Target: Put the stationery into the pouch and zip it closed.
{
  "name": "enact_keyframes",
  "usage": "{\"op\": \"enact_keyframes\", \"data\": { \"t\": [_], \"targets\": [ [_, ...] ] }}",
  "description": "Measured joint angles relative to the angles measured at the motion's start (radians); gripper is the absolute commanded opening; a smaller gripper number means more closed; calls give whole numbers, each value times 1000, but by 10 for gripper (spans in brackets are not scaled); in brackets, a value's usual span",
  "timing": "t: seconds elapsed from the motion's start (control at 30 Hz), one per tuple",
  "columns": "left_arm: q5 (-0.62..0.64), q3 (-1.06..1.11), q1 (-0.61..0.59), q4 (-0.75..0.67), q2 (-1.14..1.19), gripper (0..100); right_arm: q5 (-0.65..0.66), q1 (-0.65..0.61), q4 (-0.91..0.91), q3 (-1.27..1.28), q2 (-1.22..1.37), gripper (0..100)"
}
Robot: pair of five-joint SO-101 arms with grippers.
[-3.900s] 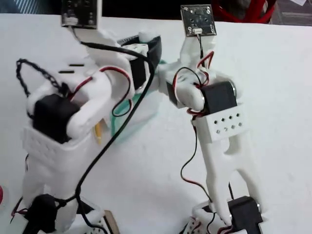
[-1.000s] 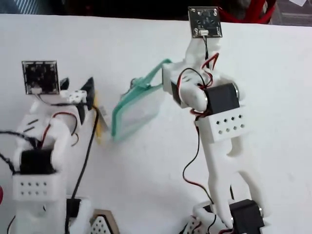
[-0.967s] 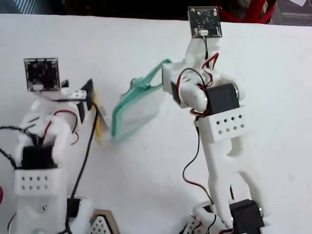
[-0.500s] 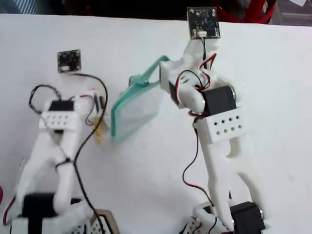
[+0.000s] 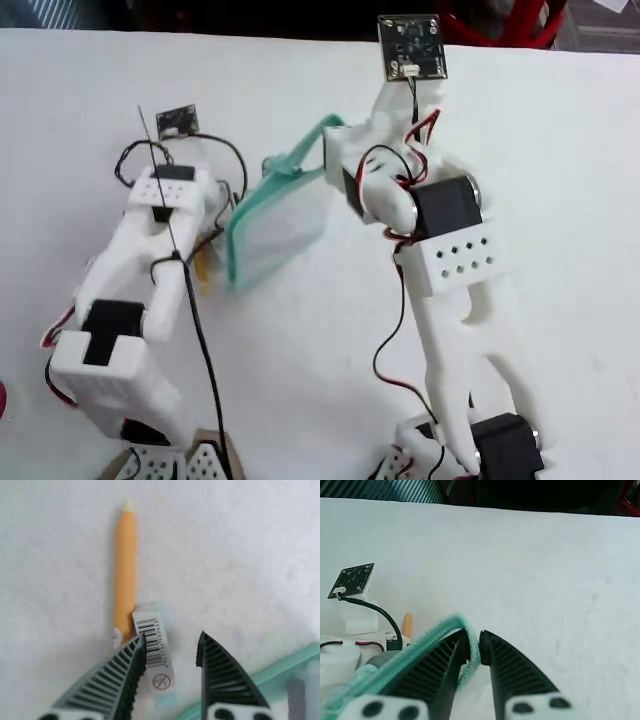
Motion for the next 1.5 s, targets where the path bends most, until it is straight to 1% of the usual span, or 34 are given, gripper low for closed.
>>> {"op": "enact_keyframes", "data": {
  "t": [0.1,0.3,0.5,0.67,0.83,0.93,1.03,1.17,1.27,1.37,1.5],
  "targets": [
    [6,-9,-6,6,9,172,0,0,0,0,0,18],
    [57,-11,-20,8,37,172,0,0,0,0,0,18],
    [61,-55,-18,8,109,164,0,0,0,0,0,18],
    [61,-71,-20,8,118,46,0,0,0,0,0,18],
    [43,-106,-20,71,83,31,0,0,0,0,0,18],
    [40,-138,-20,124,-31,31,0,0,0,0,0,18],
    [26,-184,0,175,-201,32,0,0,0,0,0,18],
    [-46,-247,64,180,-485,35,0,0,0,0,0,18],
    [-104,-261,146,114,-709,35,0,0,0,0,0,18],
    [-170,-252,242,-3,-890,35,0,0,0,0,0,18],
    [-198,-147,348,-186,-1026,33,0,-2,0,0,0,18]
  ]
}}
